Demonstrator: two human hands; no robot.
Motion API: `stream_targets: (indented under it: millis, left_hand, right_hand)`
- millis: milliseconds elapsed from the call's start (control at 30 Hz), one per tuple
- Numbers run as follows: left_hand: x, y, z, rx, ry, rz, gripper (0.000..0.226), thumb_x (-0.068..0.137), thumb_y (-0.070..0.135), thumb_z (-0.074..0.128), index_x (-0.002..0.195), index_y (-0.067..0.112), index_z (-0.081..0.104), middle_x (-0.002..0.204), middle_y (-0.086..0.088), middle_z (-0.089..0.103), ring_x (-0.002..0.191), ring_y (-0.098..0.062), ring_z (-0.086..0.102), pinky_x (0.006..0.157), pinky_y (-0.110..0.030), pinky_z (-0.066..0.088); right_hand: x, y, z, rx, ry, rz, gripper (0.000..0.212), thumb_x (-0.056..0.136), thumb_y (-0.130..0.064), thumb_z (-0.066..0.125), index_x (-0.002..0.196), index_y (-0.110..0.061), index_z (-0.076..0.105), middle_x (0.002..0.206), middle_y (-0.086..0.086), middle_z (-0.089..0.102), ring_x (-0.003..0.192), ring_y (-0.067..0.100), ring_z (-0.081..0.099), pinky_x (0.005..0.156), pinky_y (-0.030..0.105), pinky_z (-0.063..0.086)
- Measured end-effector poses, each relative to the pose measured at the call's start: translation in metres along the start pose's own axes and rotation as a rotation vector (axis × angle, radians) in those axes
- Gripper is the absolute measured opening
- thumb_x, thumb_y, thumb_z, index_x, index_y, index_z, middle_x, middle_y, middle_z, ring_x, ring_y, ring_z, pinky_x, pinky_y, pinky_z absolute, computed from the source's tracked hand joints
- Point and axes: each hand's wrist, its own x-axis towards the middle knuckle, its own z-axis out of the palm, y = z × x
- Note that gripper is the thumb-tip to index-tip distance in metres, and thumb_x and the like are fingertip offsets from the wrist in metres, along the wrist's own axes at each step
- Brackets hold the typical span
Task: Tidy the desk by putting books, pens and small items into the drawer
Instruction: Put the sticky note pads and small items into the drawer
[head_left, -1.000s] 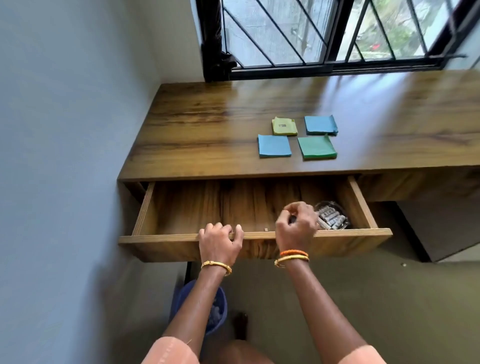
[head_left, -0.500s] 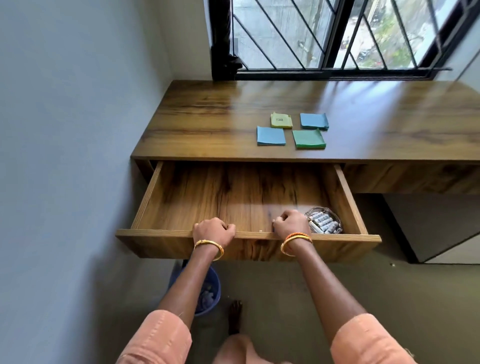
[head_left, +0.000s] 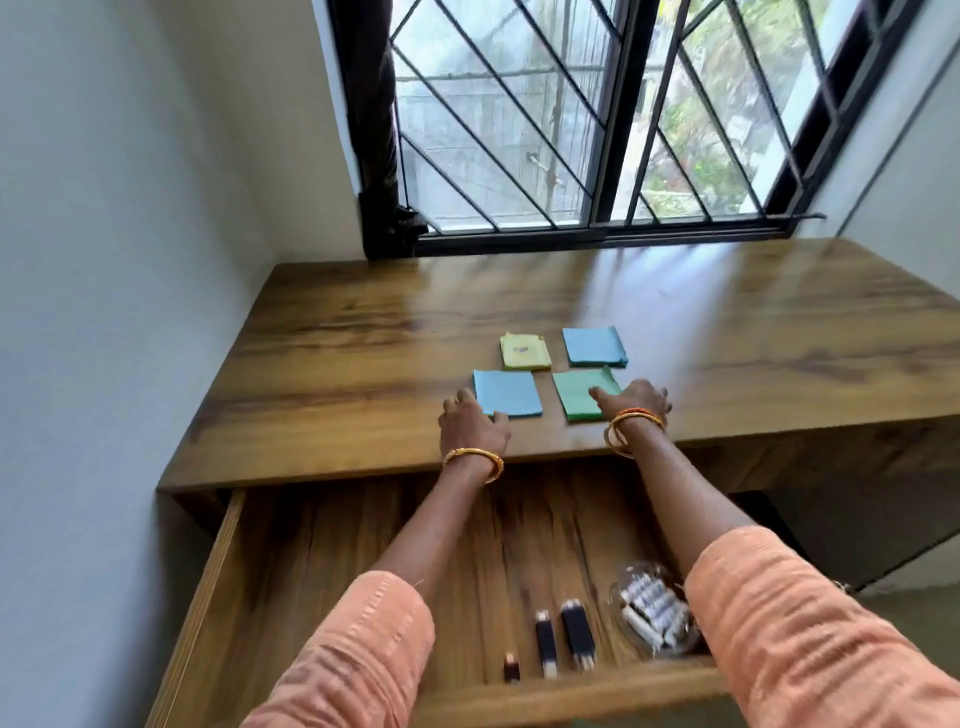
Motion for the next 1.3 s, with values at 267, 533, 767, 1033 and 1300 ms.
stream_targets:
  millis: [267, 533, 767, 1033, 1300]
  left_hand:
    - [0.069, 0.037, 0.044, 0.272, -0.081, -0.138, 0.091, 0.079, 0.044, 0.069, 0.144, 0.001, 0.021, 0.141, -0.015, 0.033, 0.127, -0.029, 0.036, 0.095, -0.042, 0.042]
    - [0.095, 0.038, 0.041, 0.074, -0.160, -0.367, 0.088, 0.065, 0.040, 0.083, 0.130, 0.004, 0.036, 0.138, -0.012, 0.048, 0.129, -0.028, 0.041, 0.099, -0.036, 0.038]
    - [0.088, 0.035, 0.044, 0.013, -0.171, -0.367, 0.077, 0.067, 0.038, 0.081, 0.133, 0.017, 0.045, 0.143, -0.010, 0.037, 0.134, -0.028, 0.031, 0.108, -0.036, 0.028]
    - [0.054, 0.025, 0.047, -0.548, -0.067, -0.322, 0.055, 0.074, 0.018, 0.078, 0.123, 0.009, 0.056, 0.124, -0.012, 0.060, 0.108, -0.027, 0.060, 0.097, -0.040, 0.049]
    - [-0.011, -0.057, -0.034, -0.732, -0.018, -0.401, 0.050, 0.091, -0.005, 0.051, 0.134, 0.012, 0.030, 0.107, -0.014, 0.055, 0.080, -0.019, 0.059, 0.061, -0.025, 0.051]
  right_hand:
    - [0.033, -0.026, 0.030, -0.417, -0.110, 0.114, 0.090, 0.075, -0.055, 0.068, 0.139, -0.001, 0.034, 0.141, 0.019, 0.030, 0.128, 0.035, 0.034, 0.105, 0.039, 0.033]
    - [0.057, -0.010, 0.024, -0.194, -0.210, 0.274, 0.108, 0.061, -0.048, 0.083, 0.140, -0.004, 0.023, 0.144, 0.020, 0.030, 0.133, 0.036, 0.031, 0.108, 0.044, 0.031]
    - [0.073, 0.018, 0.031, 0.146, -0.224, 0.237, 0.061, 0.070, -0.026, 0.080, 0.123, -0.010, 0.055, 0.127, 0.013, 0.055, 0.117, 0.032, 0.050, 0.102, 0.044, 0.043]
    - [0.061, 0.046, 0.002, 0.519, -0.268, 0.114, 0.025, 0.087, -0.001, 0.061, 0.110, 0.006, 0.060, 0.098, 0.011, 0.060, 0.084, 0.021, 0.056, 0.054, 0.014, 0.048]
    - [-0.022, 0.040, 0.019, 0.834, -0.799, 0.273, 0.025, 0.086, 0.017, 0.046, 0.087, -0.008, 0.052, 0.082, 0.012, 0.062, 0.062, 0.021, 0.067, 0.045, 0.026, 0.056]
